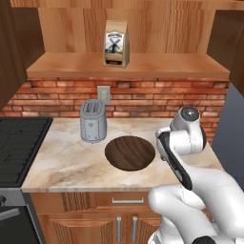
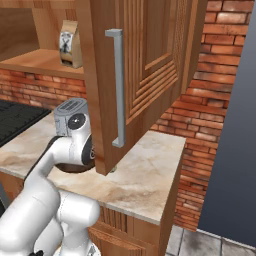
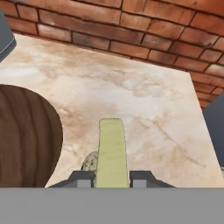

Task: Pick the egg and butter from the fridge and place them by the bowl for mixing.

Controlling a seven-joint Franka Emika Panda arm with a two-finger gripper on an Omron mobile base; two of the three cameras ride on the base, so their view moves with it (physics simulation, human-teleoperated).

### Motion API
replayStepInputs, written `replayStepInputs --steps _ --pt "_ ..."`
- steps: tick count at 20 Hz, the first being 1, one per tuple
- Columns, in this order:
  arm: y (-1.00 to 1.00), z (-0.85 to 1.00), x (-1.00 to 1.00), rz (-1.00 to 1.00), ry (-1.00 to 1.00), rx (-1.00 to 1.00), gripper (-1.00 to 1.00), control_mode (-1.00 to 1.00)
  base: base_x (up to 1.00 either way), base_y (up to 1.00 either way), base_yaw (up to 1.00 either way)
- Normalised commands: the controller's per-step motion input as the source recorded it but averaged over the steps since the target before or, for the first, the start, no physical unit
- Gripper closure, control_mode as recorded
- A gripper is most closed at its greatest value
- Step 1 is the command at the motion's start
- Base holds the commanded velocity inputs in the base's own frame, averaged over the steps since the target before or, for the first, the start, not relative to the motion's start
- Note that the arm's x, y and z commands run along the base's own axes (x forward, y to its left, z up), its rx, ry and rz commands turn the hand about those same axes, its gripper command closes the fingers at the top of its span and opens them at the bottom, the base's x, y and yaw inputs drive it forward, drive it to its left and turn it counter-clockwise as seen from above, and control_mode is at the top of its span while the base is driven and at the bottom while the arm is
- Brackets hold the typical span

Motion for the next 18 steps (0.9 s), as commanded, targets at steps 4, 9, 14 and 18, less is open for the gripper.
replayStepInputs --steps 4,9,14,18 --pt "-0.03 -0.04 0.56 0.00 0.00 0.00 1.00 -1.00 0.00 0.00 0.00" --pt "0.00 -0.11 0.56 0.02 0.03 0.00 1.00 -1.00 0.00 0.00 0.00" --pt "0.00 -0.26 0.34 0.10 0.04 0.00 1.00 -1.00 0.00 0.00 0.00" --pt "0.00 -0.37 0.14 0.12 0.02 0.00 1.00 -1.00 0.00 0.00 0.00"
